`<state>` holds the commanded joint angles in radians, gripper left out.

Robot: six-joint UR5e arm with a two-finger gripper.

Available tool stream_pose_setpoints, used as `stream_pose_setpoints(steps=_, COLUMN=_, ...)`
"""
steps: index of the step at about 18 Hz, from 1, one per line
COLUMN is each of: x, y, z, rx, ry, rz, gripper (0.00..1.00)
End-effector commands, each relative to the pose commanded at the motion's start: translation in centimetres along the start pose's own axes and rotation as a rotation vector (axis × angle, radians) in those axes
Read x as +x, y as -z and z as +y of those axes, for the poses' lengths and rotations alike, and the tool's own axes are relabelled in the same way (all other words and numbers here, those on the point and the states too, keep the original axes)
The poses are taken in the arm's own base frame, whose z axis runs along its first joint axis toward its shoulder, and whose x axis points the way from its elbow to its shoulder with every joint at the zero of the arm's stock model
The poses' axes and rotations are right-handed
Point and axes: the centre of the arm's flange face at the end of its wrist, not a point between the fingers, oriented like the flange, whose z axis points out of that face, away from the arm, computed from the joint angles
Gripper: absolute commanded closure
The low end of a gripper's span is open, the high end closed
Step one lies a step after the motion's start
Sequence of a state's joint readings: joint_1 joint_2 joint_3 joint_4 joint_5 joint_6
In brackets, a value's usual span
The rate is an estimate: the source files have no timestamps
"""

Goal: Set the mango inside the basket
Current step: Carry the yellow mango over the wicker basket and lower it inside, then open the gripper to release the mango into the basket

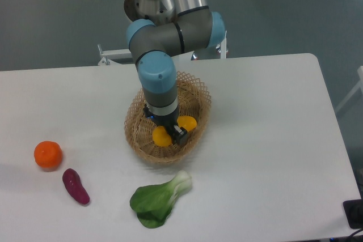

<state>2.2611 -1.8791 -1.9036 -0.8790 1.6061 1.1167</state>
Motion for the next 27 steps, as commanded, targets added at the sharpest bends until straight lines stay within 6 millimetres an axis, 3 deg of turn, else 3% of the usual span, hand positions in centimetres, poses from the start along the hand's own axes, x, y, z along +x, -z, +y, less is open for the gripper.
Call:
stream_pose_setpoints(steps=5, x=0.8, y=-0.3, z=-0.4, rx=-0.003, ry=-0.011, rz=0.007, gripper=0.45)
stream_pose_setpoints(steps=12, x=0.6, y=0.0, z=-0.4, rx=0.003, ry=-0.001, rz=-0.001, gripper=0.27)
stream_pose_setpoints(steps=16, x=0.5, y=0.4, z=-0.5, rx=0.007, ry=-0.003, rz=-0.009, gripper=0.15)
stream_pose_setpoints(steps=18, x=0.3, y=0.7, z=-0.5, rx=0.010, ry=0.001, rz=-0.014, gripper=0.00)
stream_pose_setpoints(steps=27, x=-1.5, y=1.9, z=-0.2, rx=0.043, ry=0.066, rz=-0.062, gripper=0.00)
